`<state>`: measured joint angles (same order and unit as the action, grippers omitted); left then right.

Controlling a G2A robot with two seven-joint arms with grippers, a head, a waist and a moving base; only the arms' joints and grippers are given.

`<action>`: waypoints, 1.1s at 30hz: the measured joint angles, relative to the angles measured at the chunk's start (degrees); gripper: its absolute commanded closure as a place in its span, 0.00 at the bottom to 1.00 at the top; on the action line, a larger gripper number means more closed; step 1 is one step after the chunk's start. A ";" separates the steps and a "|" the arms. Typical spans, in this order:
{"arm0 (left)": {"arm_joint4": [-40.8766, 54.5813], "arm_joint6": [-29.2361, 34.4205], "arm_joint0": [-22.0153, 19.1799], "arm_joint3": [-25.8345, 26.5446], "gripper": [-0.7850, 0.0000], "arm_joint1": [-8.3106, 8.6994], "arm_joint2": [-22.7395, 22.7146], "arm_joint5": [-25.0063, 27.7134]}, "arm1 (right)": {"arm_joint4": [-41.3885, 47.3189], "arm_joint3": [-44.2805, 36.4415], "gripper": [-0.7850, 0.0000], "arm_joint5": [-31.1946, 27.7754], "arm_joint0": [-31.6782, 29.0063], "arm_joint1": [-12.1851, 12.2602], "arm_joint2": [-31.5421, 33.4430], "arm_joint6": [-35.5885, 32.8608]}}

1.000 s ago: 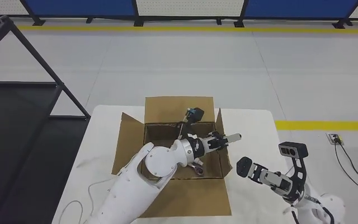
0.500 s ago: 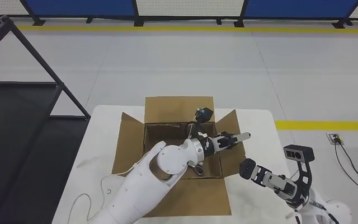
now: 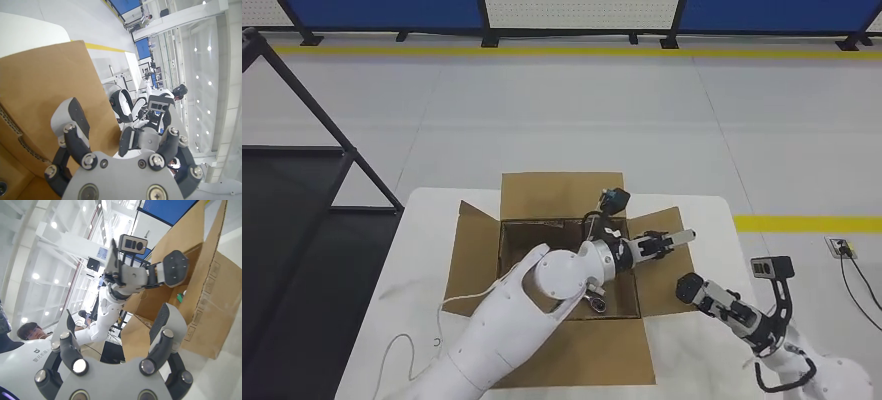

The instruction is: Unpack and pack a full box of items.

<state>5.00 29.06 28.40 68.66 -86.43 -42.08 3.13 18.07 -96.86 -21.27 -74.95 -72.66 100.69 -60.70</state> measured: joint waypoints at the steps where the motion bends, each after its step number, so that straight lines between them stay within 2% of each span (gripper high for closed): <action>1: -0.60 -0.22 0.59 1.19 0.00 0.20 -0.63 0.11 | -0.71 0.56 0.00 0.70 0.51 0.12 -0.31 0.36; 6: -5.90 -2.51 5.14 9.50 0.00 2.03 -5.33 0.17 | -3.17 3.36 0.00 2.30 2.35 0.49 -1.45 2.91; 9: -10.71 -3.70 9.92 17.32 0.00 3.74 -9.98 -1.03 | -3.08 4.90 0.00 2.39 2.73 0.76 -1.38 3.55; 13: -16.29 -3.49 18.56 29.46 0.00 6.18 -18.19 -3.13 | -1.72 7.08 0.00 2.52 2.75 1.16 -0.92 3.59; 18: -18.83 -3.54 29.63 41.28 0.00 8.08 -27.43 -3.32 | -0.87 8.48 0.00 3.65 2.74 1.50 -1.26 2.90; 19: -18.85 -3.49 30.74 41.94 0.00 8.14 -27.87 -3.26 | -0.87 8.48 0.00 3.69 2.76 1.50 -1.27 2.90; 23: -18.81 -3.48 29.69 41.30 0.00 8.10 -27.42 -3.26 | -0.90 8.45 0.00 3.66 2.76 1.50 -1.26 2.91; 33: -18.87 -4.38 30.08 41.41 0.00 8.08 -27.42 -3.21 | -1.24 8.27 0.00 4.03 2.52 1.50 -1.82 3.77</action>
<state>-13.87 24.68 58.48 110.07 -78.35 -69.50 -0.08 16.83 -88.59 -17.25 -72.44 -71.16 98.87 -56.94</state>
